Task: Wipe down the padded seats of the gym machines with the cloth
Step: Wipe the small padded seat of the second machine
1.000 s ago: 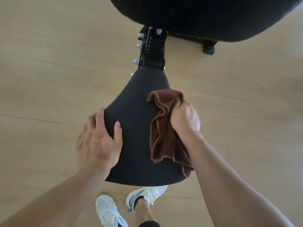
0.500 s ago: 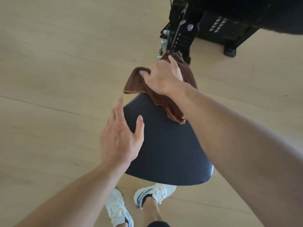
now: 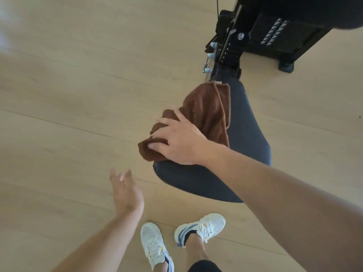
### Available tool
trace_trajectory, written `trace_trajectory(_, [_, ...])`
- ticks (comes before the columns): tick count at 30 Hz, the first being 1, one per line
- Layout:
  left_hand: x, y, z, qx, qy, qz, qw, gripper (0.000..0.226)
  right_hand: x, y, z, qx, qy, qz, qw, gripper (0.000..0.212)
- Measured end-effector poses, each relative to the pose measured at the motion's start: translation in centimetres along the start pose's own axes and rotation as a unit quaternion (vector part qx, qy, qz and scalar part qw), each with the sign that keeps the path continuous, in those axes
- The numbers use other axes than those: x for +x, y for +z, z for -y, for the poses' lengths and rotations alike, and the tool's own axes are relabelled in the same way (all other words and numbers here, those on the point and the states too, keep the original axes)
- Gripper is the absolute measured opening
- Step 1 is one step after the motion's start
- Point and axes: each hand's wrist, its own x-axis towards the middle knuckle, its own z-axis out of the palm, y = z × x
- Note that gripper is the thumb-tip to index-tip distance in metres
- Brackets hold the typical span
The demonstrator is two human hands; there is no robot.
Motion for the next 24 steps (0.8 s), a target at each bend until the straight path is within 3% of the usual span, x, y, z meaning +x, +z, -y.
trace_trajectory(4, [0.1, -2.1, 2.1, 0.064, 0.066, 0.026, 0.995, 0.054, -6.0, 3.0, 0.8, 0.027, -0.026, 0.006, 0.999, 0.043])
trace_trajectory(7, [-0.1, -1.7, -1.0, 0.118, 0.200, 0.051, 0.971, 0.061, -10.2, 5.2, 1.2, -0.041, 0.028, -0.015, 0.999, 0.055])
trace_trajectory(10, [-1.1, 0.4, -5.1, 0.159, 0.331, 0.084, 0.926, 0.072, -14.2, 7.3, 1.6, -0.069, 0.152, -0.081, 0.983, 0.061])
trace_trajectory(12, [-2.3, 2.5, -7.7, 0.166, 0.374, 0.097, 0.907, 0.072, -16.5, 8.3, 1.6, -0.039, 0.272, -0.154, 0.949, 0.059])
trace_trajectory(14, [-3.1, 4.8, -9.1, 0.202, 0.388, 0.112, 0.892, 0.070, -17.6, 8.5, 1.0, -0.003, 0.375, -0.208, 0.903, 0.058])
trace_trajectory(18, [-3.7, 6.9, -8.8, 0.348, 0.412, 0.068, 0.839, 0.073, -16.2, 7.2, -0.8, 0.072, 0.499, -0.234, 0.831, 0.064])
trace_trajectory(24, [-3.6, 7.1, -8.7, 0.358, 0.418, 0.050, 0.833, 0.069, -13.8, 4.7, -4.3, 0.095, 0.550, -0.255, 0.790, 0.057])
